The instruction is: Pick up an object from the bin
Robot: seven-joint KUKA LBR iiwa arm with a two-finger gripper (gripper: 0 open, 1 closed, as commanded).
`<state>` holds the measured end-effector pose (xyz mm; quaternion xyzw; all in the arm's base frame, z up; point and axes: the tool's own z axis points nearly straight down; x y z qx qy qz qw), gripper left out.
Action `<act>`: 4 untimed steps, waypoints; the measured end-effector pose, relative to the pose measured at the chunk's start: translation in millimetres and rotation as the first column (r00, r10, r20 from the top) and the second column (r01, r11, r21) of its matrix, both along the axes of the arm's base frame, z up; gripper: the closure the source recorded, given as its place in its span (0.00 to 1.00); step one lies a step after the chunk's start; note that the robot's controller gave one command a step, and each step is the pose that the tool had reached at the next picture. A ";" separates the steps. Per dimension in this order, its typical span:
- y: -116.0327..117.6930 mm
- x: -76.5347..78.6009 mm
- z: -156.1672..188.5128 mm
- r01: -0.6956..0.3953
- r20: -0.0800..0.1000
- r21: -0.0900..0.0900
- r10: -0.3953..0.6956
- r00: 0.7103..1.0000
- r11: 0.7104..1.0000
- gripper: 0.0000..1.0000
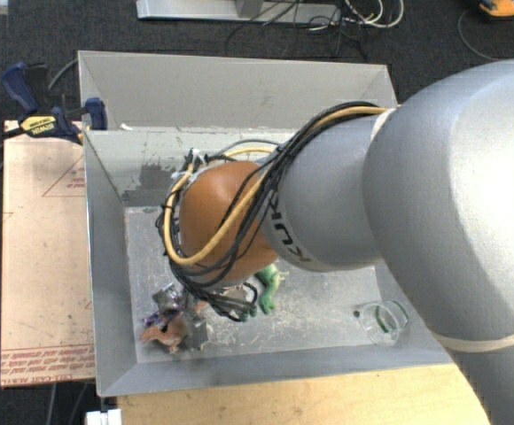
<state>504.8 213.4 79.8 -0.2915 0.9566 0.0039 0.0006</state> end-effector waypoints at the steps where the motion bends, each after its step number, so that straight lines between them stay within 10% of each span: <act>1: -0.5 -0.7 5.8 0.000 -0.003 -0.001 0.000 1.000 1.000 1.00; 4: 0.1 0.1 41.9 0.002 0.001 0.001 -0.002 1.000 1.000 1.00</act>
Offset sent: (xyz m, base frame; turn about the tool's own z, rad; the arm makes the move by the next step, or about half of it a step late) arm -0.0001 0.0000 0.0057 0.0000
